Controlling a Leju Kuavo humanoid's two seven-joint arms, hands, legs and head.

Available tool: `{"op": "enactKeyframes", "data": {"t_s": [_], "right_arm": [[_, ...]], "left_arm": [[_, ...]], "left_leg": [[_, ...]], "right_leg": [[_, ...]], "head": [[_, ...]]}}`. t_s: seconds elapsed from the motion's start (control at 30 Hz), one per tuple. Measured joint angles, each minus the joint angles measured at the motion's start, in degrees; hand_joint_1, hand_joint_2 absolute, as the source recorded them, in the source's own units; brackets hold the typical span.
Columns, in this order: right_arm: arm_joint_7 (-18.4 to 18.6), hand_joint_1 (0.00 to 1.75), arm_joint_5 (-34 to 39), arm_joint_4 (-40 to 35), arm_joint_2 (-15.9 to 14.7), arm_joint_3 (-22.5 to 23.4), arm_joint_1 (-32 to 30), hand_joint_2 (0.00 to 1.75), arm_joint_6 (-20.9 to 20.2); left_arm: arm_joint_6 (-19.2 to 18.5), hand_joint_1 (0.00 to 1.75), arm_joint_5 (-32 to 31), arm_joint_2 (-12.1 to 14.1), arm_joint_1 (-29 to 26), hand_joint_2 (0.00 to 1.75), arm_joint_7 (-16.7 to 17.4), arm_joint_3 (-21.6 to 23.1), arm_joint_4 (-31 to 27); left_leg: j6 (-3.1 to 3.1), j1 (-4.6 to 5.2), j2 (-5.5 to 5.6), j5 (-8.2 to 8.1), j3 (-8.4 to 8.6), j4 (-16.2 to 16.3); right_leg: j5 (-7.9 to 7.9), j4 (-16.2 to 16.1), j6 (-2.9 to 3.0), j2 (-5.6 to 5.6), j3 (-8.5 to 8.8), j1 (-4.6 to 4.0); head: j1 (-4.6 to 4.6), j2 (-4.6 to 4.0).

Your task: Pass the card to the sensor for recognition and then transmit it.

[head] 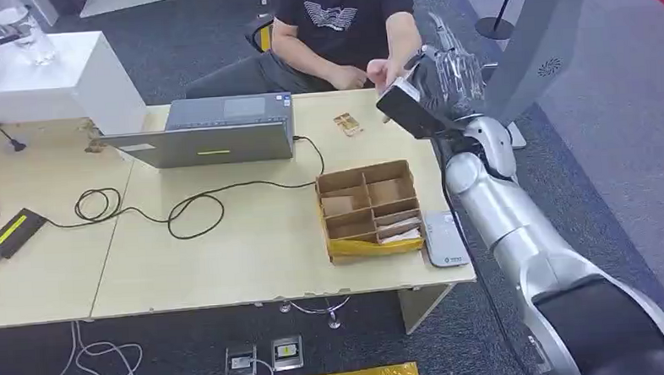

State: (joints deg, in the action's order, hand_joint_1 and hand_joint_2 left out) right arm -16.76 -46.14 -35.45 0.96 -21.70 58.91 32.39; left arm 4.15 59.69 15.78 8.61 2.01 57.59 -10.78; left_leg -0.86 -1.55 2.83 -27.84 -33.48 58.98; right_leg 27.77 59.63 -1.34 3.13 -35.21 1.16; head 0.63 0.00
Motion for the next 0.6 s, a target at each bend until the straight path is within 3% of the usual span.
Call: {"op": "enactKeyframes", "data": {"t_s": [0.23, 0.3, 0.33, 0.37, 0.4, 0.6], "right_arm": [[0.9, 1.75, -0.9, 3.1, 0.0, 0.0, 0.3, 1.75, 0.0], [1.0, 1.66, -1.1, 4.0, 0.0, 0.0, 0.3, 1.75, 0.0], [1.2, 1.06, -1.1, 4.3, 0.0, 0.0, 0.3, 1.75, 0.0], [1.2, 0.26, -1.2, 4.5, 0.0, 0.0, 0.3, 1.75, 0.0], [1.3, 0.00, -1.2, 4.7, 0.0, 0.0, 0.3, 0.00, 0.1], [0.6, 0.00, -1.4, 5.6, -0.1, 0.0, 0.2, 0.00, 1.2]], "left_arm": [[-0.3, 0.00, -0.1, 0.0, 0.0, 0.00, 0.0, 0.4, 0.0], [-0.3, 0.00, -0.1, -0.1, 0.0, 0.00, 0.0, 0.7, 0.0], [-0.4, 0.00, -0.1, -0.1, 0.0, 0.00, 0.0, 0.7, 0.0], [-0.4, 0.00, -0.1, -0.2, 0.0, 0.00, 0.0, 0.7, 0.0], [-0.4, 0.00, 0.1, -0.2, 0.0, 0.00, 0.0, 0.7, 0.0], [-0.3, 0.00, 0.2, -0.2, 0.0, 0.00, 0.0, 0.8, 0.0]], "left_leg": [[0.00, 0.00, 0.00, 0.00, 0.00, 0.0], [0.00, -0.01, 0.00, 0.00, 0.00, 0.0], [0.00, -0.01, 0.00, 0.00, 0.00, 0.0], [0.00, -0.01, 0.00, 0.00, 0.00, 0.0], [0.00, -0.01, 0.00, 0.00, 0.00, 0.0], [0.00, -0.01, -0.02, 0.00, 0.00, 0.0]], "right_leg": [[0.00, 0.0, 0.00, 0.00, 0.00, -0.01], [0.00, 0.0, 0.00, 0.00, -0.01, -0.01], [0.00, 0.0, 0.00, 0.00, -0.02, -0.01], [0.00, 0.0, 0.00, 0.00, -0.02, -0.01], [0.00, 0.0, 0.00, 0.00, -0.02, -0.01], [0.00, 0.0, 0.00, 0.02, -0.03, -0.01]], "head": [[0.00, 0.00], [0.02, 0.00], [0.00, 0.00], [0.02, 0.00], [0.00, 0.00], [0.02, 0.00]]}}
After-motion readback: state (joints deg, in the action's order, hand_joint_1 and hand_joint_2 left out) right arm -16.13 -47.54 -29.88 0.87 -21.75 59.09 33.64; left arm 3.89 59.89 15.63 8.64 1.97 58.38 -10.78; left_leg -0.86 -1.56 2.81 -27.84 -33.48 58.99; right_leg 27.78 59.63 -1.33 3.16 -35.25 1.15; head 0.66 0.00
